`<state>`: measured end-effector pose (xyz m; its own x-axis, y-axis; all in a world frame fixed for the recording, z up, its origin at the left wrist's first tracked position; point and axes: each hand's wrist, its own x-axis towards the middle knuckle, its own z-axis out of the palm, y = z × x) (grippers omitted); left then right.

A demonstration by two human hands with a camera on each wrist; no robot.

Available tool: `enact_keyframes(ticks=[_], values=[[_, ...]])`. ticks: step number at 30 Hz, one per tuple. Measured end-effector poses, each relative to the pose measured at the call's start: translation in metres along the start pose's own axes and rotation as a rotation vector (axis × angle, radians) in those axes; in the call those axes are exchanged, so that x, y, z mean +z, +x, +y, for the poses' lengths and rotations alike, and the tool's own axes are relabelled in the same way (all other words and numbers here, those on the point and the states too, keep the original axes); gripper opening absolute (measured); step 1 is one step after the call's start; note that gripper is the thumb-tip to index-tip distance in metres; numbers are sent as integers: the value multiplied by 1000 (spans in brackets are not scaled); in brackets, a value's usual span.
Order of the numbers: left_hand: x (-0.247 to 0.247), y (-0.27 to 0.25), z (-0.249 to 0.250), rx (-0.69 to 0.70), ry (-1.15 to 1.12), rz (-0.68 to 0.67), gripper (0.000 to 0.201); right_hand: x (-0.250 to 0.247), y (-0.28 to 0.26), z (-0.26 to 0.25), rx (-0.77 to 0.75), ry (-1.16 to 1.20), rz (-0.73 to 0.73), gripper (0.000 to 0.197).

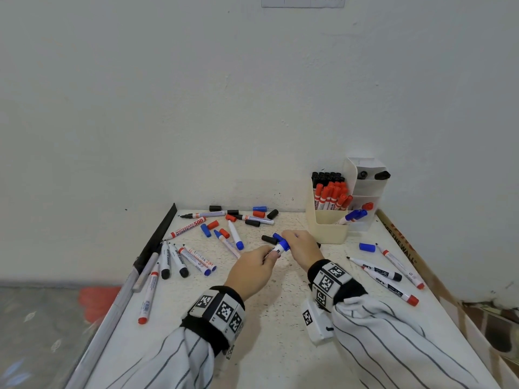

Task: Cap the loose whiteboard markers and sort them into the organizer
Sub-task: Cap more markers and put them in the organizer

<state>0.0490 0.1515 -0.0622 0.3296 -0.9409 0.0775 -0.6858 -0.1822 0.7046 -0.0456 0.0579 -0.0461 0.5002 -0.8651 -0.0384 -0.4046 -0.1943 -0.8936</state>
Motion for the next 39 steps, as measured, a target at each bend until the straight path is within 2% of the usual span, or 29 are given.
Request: enact_keyframes(ticks=[3, 6, 7, 8, 10, 11, 16, 19, 21, 23, 27, 34, 37, 39], values=[[-7, 1, 9, -43, -94, -43, 35, 1, -3, -4, -33, 21, 39, 40], [-20, -1, 19, -210, -373, -225, 37, -2, -7, -5, -94, 65, 42, 39], [-23, -1, 21, -201, -344, -235, 37, -3, -7, -6, -103, 68, 45, 39], [-23, 0, 23, -143, -209, -200, 36, -3, -7, -6, -98, 69, 50, 39], [-20, 3, 23, -22, 125, -72, 35, -3, -5, -7, -54, 90, 62, 39], [-18, 4, 24, 8, 212, -30, 35, -3, -4, -6, -25, 108, 67, 38], [-21, 10, 25, -25, 135, -104, 37, -3, -7, -3, -27, 157, 68, 39], [-20, 7, 27, 47, 468, -3, 39, -3, -5, -1, 19, 177, 59, 37], [-16, 7, 24, 82, 572, 38, 40, -3, -4, 0, 60, 182, 44, 35], [-15, 8, 23, 71, 468, 5, 39, -3, -3, 1, 43, 175, 35, 36], [-20, 10, 26, -35, 15, -120, 40, -4, -2, 4, -47, 149, 4, 41], [-13, 23, 10, -13, -10, -172, 35, -8, 3, 10, -137, -7, -14, 42], [-11, 31, 7, -69, -129, -229, 44, -18, 9, 9, -200, -93, 0, 40], [-12, 39, 6, -169, -116, -186, 51, -33, 13, 4, -258, -103, 71, 33]])
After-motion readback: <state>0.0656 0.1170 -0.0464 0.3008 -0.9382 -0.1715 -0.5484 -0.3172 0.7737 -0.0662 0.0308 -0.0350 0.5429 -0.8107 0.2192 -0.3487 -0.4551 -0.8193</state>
